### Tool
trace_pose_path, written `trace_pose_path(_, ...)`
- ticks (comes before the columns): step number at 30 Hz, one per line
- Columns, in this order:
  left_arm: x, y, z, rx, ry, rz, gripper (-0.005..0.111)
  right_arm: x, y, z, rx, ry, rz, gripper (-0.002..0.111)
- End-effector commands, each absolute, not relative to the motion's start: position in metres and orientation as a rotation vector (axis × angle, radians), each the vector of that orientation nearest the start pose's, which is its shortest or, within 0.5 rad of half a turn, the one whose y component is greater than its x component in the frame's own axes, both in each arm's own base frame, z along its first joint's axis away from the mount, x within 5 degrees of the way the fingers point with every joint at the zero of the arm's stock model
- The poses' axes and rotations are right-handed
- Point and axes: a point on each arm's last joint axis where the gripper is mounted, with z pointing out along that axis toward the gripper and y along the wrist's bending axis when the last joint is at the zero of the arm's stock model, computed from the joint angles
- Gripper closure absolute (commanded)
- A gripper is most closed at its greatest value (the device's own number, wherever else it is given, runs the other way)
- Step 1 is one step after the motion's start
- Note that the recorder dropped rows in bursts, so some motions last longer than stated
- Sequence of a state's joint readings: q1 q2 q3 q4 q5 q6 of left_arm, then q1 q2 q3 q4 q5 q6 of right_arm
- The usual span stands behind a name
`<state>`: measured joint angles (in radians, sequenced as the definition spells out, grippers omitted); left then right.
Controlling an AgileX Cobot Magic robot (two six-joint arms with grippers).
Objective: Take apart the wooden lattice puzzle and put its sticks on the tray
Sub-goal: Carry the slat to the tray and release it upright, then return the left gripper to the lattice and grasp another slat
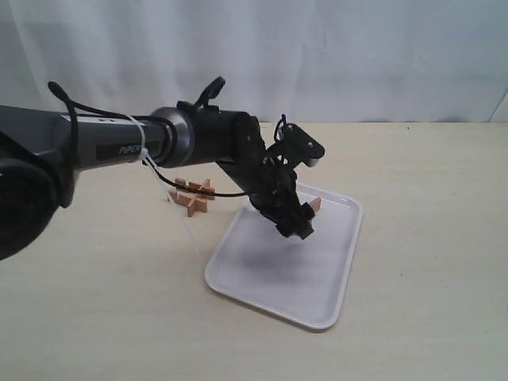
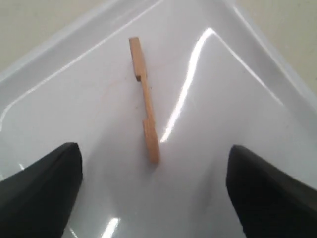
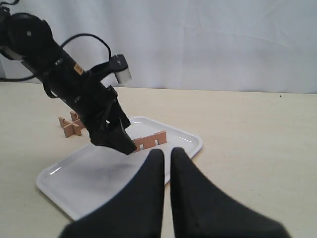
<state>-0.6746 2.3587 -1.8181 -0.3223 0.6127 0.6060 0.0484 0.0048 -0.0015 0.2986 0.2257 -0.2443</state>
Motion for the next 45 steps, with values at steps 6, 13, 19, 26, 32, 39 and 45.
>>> trace_pose_path(6,0.392,-0.289,0.204,1.255,2.299,-0.341,0.033,0.055,0.009,0.193,-0.055,1.704,0.126,0.104)
trace_pose_path(13,0.414,-0.222,0.208,1.111,2.549,-0.307,0.033,0.055,0.009,0.193,-0.055,1.704,0.126,0.104)
trace_pose_path(19,0.418,-0.184,0.187,1.021,2.696,-0.173,0.033,0.055,0.009,0.193,-0.055,1.704,0.126,0.104)
trace_pose_path(26,0.414,-0.181,0.174,0.919,2.794,-0.137,0.033,0.055,0.009,0.193,-0.055,1.704,0.126,0.104)
trace_pose_path(32,0.415,-0.188,0.150,0.908,2.842,-0.138,0.037,0.055,0.009,0.193,-0.055,1.704,0.126,0.104)
trace_pose_path(39,0.408,-0.217,0.134,1.032,2.763,-0.046,0.047,0.055,0.009,0.193,-0.055,1.704,0.126,0.104)
trace_pose_path(45,0.412,-0.216,0.131,0.947,2.756,0.005,0.047,0.055,0.009,0.193,-0.055,1.704,0.126,0.104)
